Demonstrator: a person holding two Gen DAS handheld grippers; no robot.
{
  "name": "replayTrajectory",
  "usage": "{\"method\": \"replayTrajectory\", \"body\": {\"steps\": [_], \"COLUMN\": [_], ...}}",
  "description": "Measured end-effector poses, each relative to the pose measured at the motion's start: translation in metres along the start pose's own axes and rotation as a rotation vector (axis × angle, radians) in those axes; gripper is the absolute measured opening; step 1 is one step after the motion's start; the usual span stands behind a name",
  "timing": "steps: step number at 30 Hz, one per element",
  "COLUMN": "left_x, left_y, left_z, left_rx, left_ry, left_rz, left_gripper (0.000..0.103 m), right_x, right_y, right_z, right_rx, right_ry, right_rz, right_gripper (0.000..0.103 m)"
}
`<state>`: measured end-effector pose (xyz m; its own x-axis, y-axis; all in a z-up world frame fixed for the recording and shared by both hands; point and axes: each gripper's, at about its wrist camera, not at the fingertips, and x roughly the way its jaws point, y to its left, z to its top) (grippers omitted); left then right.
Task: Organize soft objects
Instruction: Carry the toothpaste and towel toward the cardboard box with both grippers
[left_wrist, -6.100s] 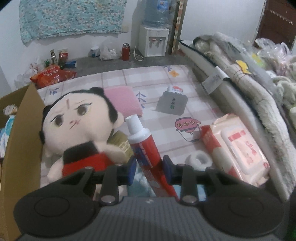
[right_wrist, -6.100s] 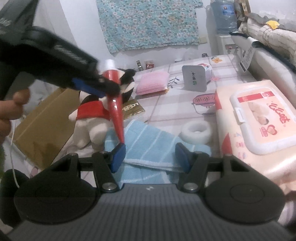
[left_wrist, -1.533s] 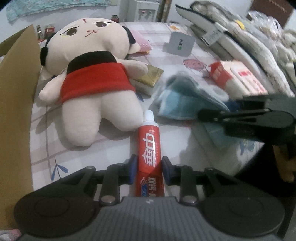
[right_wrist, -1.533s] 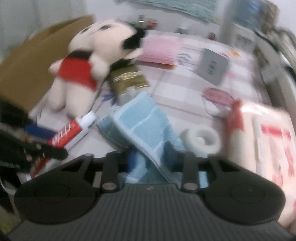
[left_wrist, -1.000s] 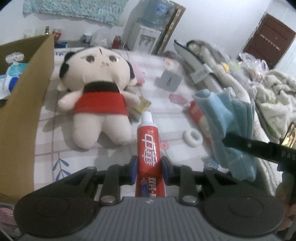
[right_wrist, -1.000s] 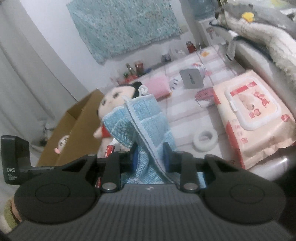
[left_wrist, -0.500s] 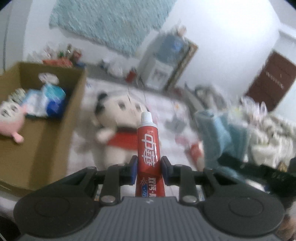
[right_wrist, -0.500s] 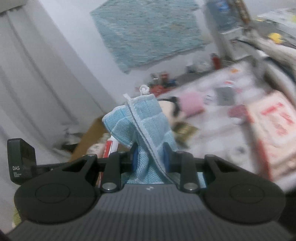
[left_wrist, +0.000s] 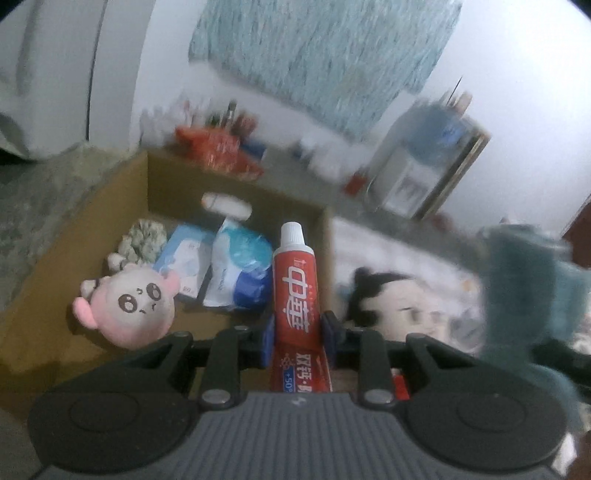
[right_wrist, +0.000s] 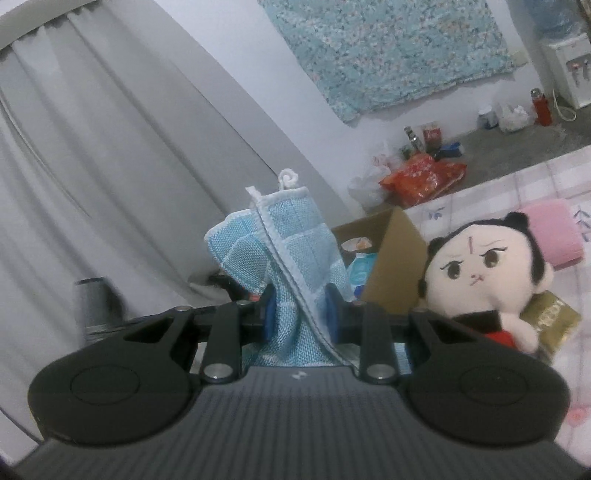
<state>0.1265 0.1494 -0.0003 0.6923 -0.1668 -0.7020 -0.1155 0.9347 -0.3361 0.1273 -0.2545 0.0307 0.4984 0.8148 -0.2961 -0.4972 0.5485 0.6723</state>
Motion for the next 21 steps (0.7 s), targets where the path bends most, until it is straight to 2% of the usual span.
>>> {"method": "replayTrajectory", "body": {"steps": [7, 14, 16, 18, 21], "left_x": [0.091, 0.148, 0.156, 0.154, 0.143], "left_y": [0.009, 0.009, 0.012, 0.016, 0.019], "left_z": [0.024, 0.034, 0.033, 0.037, 0.041], "left_rx": [0.047, 0.079, 0.067, 0.043, 0.023], "left_ry": [0.156, 0.197, 0.197, 0.181, 0.154], "left_rz": [-0.051, -0.051, -0.061, -0.063, -0.052], "left_gripper": [0.028, 0.03, 0.033, 0.046, 0.05], "right_x": [0.028, 0.038, 0.037, 0.036, 0.033], "right_y": [-0.029, -0.064, -0.071, -0.076, -0.078], "right_z": [0.008, 0.01, 0.009, 0.007, 0.006], "right_rx": [0.057, 0.092, 0.101, 0.111, 0.111], "right_ry": [0.021, 0.015, 0.014, 0.017, 0.018], "right_rz": [-0.057, -0.099, -0.107, -0.116, -0.13], "right_gripper": [0.025, 0.026, 0.026, 0.026, 0.026]}}
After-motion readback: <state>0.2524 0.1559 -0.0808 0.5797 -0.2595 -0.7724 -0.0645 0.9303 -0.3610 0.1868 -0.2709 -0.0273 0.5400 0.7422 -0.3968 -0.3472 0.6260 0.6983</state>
